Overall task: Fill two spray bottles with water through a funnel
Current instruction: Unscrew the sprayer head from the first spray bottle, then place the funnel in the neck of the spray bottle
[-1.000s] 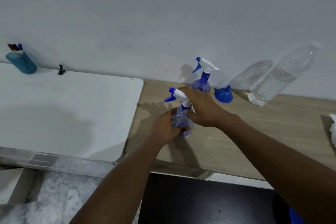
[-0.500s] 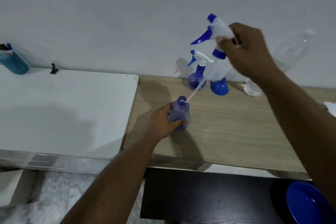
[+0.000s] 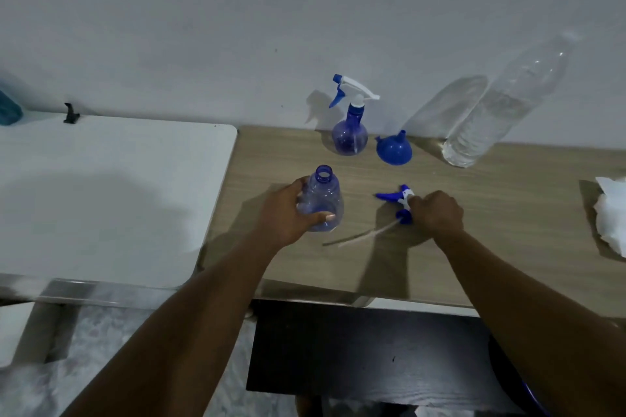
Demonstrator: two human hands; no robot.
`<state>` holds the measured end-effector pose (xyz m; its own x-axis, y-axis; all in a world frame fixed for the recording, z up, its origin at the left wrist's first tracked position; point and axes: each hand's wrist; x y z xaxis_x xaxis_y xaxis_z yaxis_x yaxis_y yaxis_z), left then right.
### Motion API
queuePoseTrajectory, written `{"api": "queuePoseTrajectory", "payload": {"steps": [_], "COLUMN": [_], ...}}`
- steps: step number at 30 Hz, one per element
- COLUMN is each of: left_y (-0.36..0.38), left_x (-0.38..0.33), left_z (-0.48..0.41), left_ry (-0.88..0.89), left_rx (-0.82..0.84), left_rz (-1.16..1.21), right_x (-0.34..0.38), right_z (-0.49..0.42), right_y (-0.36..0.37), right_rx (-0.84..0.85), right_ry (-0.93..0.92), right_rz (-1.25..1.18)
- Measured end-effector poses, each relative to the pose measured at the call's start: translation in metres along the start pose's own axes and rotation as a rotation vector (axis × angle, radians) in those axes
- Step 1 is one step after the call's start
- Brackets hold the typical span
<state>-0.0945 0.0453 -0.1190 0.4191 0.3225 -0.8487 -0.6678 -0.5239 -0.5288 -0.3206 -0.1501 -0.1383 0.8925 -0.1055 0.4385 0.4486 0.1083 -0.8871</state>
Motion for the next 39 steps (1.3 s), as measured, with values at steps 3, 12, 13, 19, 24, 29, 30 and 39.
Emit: {"api": "queuePoseTrajectory", "payload": {"steps": [3, 12, 13, 19, 24, 29, 30, 39], "left_y": [0.007, 0.022, 0.022, 0.021, 0.024, 0.022, 0.022, 0.025], "left_x": [-0.009, -0.014, -0.014, -0.016, -0.016, -0.014, -0.014, -0.012], "left_z": [-0.004, -0.005, -0.004, -0.001, 0.003, 0.003, 0.002, 0.000], "left_ry": [-0.007, -0.017, -0.010, -0.003, -0.028, -0.036, -0.042, -0.067], "left_rx": [-0.004, -0.034, -0.033, -0.020, -0.029, 0.000, 0.011, -0.018], "left_rz": [0.001, 0.005, -0.004, -0.001, 0.016, -0.018, -0.023, 0.027], "right_x": [0.021, 0.100, 0.100, 0.081, 0.091, 0.116, 0.121, 0.122], "right_z": [-0.015, -0.089, -0.087, -0.069, -0.046, 0.012, 0.025, 0.085], "right_y": [-0.011, 0.007, 0.009, 0.012, -0.023, -0.072, -0.079, -0.062], "right_rx": [-0.189, 0.088, 0.091, 0.143, 0.189, 0.342, 0.330, 0.139], "right_ry": [-0.274, -0.777, -0.762, -0.642, -0.459, -0.363, -0.408, -0.588], "right_rz": [0.160, 0.509, 0.492, 0.372, -0.103, -0.689, -0.720, -0.892]}}
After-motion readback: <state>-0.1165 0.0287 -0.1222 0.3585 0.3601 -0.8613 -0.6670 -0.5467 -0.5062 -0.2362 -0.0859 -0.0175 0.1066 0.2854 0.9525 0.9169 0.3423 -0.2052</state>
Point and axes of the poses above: each hand's wrist, its own z-axis away from the middle knuckle, its own y-axis out of the palm, x = y × z, and after that the axes turned 12 degrees about -x, right-handed
